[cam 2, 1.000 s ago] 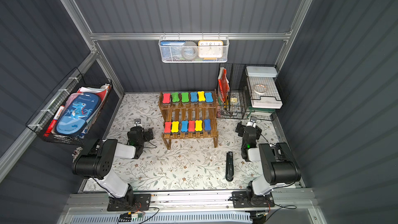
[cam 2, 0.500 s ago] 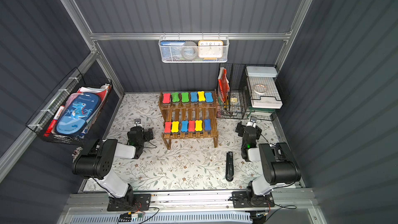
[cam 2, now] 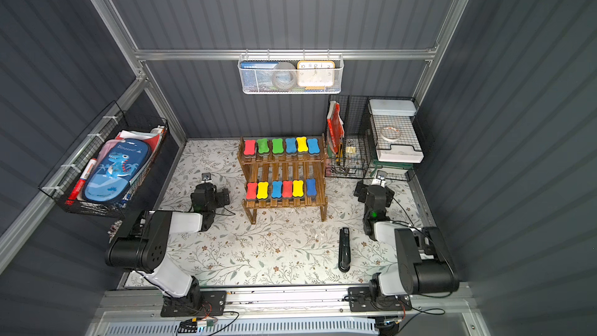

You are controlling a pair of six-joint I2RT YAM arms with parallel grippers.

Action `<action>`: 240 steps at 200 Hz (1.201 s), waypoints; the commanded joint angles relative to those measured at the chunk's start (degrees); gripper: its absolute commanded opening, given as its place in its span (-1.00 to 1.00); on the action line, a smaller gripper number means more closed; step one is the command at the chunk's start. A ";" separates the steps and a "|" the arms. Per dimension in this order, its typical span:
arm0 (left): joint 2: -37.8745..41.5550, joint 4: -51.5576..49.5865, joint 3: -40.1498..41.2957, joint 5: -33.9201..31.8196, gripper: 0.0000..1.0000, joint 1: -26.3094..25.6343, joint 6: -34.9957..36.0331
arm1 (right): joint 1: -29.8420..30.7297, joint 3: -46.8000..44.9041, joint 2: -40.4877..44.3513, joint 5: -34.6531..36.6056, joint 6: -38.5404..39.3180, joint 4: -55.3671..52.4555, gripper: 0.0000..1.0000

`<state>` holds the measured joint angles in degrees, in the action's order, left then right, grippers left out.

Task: Remove the whiteboard erasers from the shelf
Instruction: Move the shelf to the center of the board.

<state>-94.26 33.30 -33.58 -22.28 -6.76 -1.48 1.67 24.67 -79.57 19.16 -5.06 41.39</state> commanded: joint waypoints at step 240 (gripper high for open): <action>14.54 -53.64 -35.29 18.68 0.99 0.04 -30.55 | 0.89 25.64 16.84 -17.38 -28.57 -59.13 0.45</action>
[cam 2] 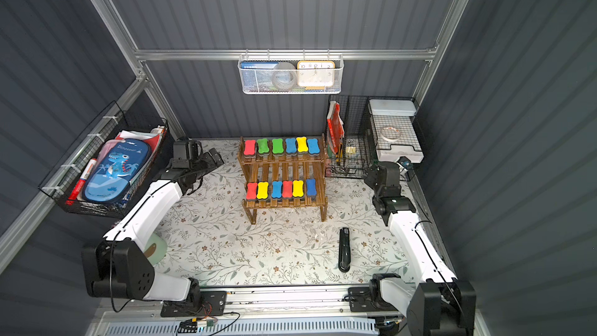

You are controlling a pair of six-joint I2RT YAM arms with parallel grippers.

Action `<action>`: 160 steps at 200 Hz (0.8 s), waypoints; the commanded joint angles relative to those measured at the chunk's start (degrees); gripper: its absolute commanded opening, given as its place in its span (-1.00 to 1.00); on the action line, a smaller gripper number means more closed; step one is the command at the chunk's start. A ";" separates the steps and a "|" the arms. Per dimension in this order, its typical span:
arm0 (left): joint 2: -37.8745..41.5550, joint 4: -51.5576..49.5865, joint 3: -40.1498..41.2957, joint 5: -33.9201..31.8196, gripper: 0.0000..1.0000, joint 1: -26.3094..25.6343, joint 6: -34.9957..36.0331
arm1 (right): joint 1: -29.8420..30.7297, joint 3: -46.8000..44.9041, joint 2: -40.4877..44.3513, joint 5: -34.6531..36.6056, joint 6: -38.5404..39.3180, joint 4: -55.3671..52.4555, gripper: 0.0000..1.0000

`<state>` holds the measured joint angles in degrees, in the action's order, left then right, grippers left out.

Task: Remove the whiteboard erasers from the shelf
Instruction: Move the shelf to the center of the board.

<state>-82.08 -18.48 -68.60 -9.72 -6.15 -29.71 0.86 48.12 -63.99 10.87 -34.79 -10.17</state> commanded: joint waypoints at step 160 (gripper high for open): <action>17.32 -5.50 10.31 10.06 0.99 -11.25 -4.18 | 22.07 11.90 -0.62 -14.88 7.24 -19.96 0.11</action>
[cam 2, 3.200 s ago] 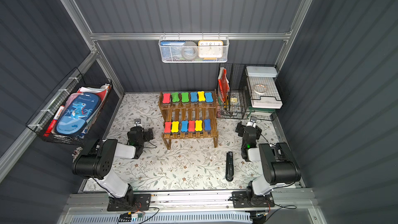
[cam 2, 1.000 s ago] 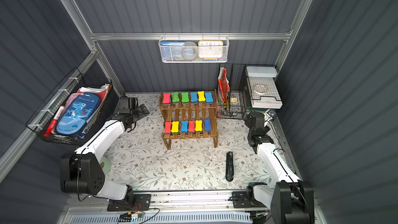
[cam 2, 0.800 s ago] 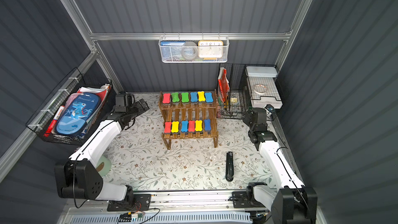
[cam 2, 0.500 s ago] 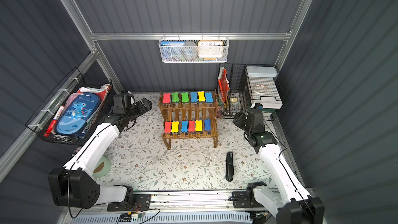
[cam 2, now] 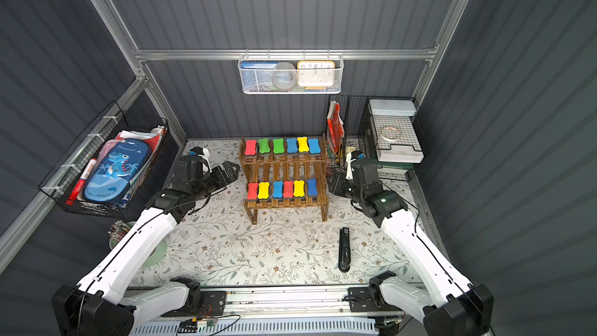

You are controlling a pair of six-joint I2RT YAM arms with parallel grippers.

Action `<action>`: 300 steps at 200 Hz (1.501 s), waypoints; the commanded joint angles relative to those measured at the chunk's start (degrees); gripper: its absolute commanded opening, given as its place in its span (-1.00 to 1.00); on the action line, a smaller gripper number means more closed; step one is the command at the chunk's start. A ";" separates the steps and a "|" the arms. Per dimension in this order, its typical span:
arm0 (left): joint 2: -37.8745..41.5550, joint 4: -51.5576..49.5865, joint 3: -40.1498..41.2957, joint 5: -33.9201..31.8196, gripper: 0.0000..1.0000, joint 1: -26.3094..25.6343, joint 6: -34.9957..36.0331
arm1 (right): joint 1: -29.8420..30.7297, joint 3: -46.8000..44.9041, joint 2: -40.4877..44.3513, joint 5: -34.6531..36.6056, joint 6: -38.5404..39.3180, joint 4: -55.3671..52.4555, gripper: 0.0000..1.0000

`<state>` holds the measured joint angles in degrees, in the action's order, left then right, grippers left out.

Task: Remove the whiteboard erasers from the shelf
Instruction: Move the shelf to the center of the board.

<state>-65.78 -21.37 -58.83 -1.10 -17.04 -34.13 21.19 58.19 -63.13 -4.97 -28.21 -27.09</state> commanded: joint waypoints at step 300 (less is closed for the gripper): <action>-5.06 -6.34 -0.92 9.98 0.96 -0.41 7.20 | 6.91 4.38 -5.89 6.38 3.73 -4.88 0.00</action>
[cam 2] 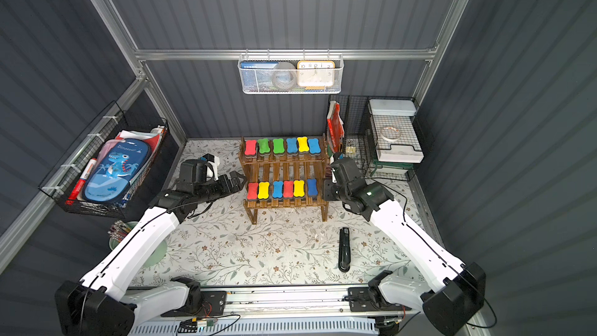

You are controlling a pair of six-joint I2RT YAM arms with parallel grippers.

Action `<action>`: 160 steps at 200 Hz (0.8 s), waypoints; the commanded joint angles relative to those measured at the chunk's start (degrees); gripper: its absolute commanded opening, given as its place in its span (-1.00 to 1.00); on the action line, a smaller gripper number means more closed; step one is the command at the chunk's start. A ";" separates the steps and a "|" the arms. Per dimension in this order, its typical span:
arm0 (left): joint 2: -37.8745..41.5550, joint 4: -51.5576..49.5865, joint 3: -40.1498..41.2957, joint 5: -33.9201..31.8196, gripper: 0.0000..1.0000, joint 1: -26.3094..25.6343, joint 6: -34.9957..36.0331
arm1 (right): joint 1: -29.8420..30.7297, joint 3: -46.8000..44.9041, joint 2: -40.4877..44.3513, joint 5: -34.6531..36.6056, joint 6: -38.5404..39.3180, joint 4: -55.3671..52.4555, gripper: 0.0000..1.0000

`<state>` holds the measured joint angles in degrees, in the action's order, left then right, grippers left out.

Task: Remove the whiteboard erasers from the shelf
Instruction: Move the shelf to the center of the board.

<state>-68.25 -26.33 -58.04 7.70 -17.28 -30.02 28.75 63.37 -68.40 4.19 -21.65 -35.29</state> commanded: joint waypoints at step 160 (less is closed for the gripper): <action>-5.15 2.16 0.62 -1.73 0.41 -0.07 1.09 | -6.42 -5.42 -5.86 -4.97 -6.08 16.22 -0.19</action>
<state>-75.33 -25.08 -59.70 6.09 -17.28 -28.23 22.57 59.20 -73.95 0.21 -26.96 -20.93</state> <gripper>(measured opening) 0.717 0.409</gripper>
